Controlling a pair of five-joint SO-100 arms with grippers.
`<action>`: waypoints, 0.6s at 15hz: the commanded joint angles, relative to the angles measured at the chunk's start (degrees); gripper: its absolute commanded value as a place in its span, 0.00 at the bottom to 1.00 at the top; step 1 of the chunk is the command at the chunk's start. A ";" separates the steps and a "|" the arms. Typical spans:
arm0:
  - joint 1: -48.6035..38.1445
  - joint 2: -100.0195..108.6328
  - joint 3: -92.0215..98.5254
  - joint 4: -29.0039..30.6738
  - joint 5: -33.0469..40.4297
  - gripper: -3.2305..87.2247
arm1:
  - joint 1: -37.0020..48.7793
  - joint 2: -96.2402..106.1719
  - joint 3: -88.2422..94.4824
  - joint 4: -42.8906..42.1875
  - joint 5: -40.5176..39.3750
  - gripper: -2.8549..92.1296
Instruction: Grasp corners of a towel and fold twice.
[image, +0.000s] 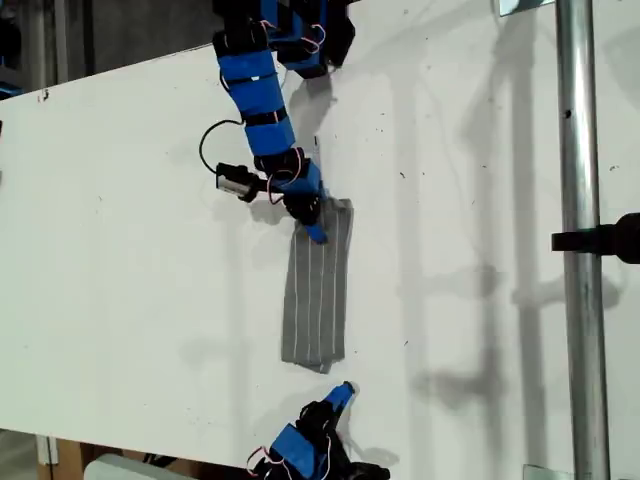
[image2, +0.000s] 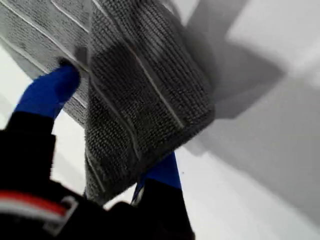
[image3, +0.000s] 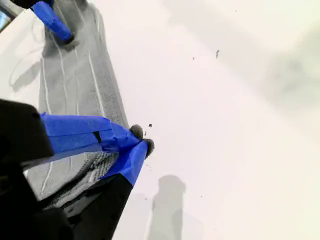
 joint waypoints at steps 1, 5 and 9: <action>0.35 0.44 -1.23 -0.09 -0.35 0.01 | 1.32 -1.67 -3.60 -0.44 -2.55 0.03; 0.18 0.44 -1.76 0.26 0.44 0.01 | 0.26 17.40 1.58 28.65 -7.65 0.03; 0.35 0.44 -1.76 0.26 0.70 0.01 | -8.96 49.48 1.49 63.28 -2.20 0.03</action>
